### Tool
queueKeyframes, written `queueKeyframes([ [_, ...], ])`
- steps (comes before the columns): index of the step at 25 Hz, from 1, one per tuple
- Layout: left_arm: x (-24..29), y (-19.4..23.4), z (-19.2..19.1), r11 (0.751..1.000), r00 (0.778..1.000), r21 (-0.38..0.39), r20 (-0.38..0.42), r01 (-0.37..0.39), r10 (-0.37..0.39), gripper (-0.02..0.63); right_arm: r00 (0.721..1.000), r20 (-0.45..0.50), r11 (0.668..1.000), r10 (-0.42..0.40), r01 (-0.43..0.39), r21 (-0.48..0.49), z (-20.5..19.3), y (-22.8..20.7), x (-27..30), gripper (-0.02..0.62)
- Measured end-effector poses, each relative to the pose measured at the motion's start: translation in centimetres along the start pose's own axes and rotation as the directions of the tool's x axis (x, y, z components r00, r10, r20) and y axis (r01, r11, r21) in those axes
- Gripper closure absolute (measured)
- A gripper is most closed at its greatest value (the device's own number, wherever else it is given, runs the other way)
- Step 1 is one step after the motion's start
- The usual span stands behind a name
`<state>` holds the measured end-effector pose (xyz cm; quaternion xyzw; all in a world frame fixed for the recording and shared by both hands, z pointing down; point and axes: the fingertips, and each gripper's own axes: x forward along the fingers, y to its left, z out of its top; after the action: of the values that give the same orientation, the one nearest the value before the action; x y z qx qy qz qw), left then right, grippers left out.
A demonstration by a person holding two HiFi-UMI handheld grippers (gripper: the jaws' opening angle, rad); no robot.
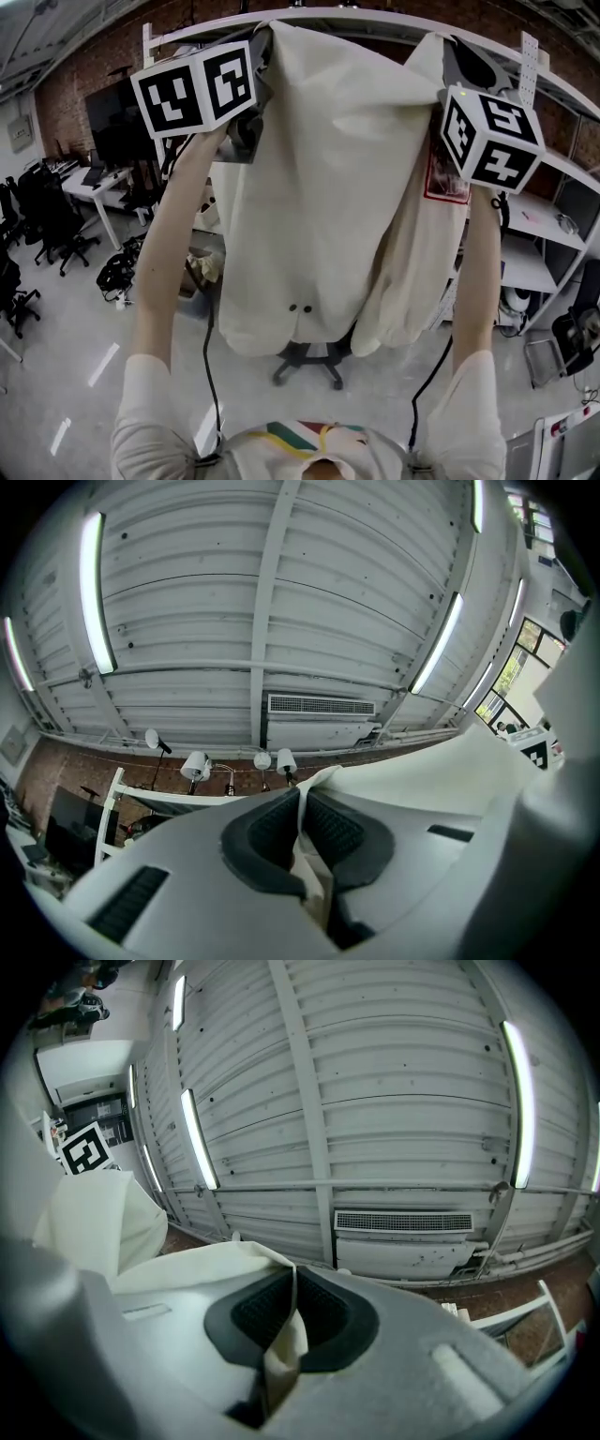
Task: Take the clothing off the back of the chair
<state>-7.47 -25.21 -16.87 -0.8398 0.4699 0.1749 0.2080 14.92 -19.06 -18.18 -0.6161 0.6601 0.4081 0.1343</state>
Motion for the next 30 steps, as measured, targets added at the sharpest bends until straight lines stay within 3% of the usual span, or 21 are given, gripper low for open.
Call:
queueKeyframes([
  [9,-5.4,-2.5,-5.9,0.999,0.999,-0.013,-0.009,-0.034,0.034,0.588,0.995,-0.060,0.996,0.074,-0.071,0.052,-4.8,4.1,-5.5,0.584],
  [15,-9.3,-3.7,-12.3,0.998,0.995,-0.007,-0.081,-0.062,0.061,0.586,0.979,-0.154,0.989,0.136,-0.124,0.086,-10.3,7.3,-9.6,0.584],
  [25,-14.7,-3.6,-23.9,0.991,0.966,-0.006,-0.225,-0.135,0.130,0.588,0.937,-0.293,0.975,0.192,-0.148,0.166,-19.2,13.3,-16.1,0.584],
  [30,-17.8,-4.3,-29.0,0.989,0.954,-0.027,-0.267,-0.148,0.136,0.588,0.900,-0.380,0.970,0.216,-0.151,0.192,-23.3,16.1,-20.0,0.583],
])
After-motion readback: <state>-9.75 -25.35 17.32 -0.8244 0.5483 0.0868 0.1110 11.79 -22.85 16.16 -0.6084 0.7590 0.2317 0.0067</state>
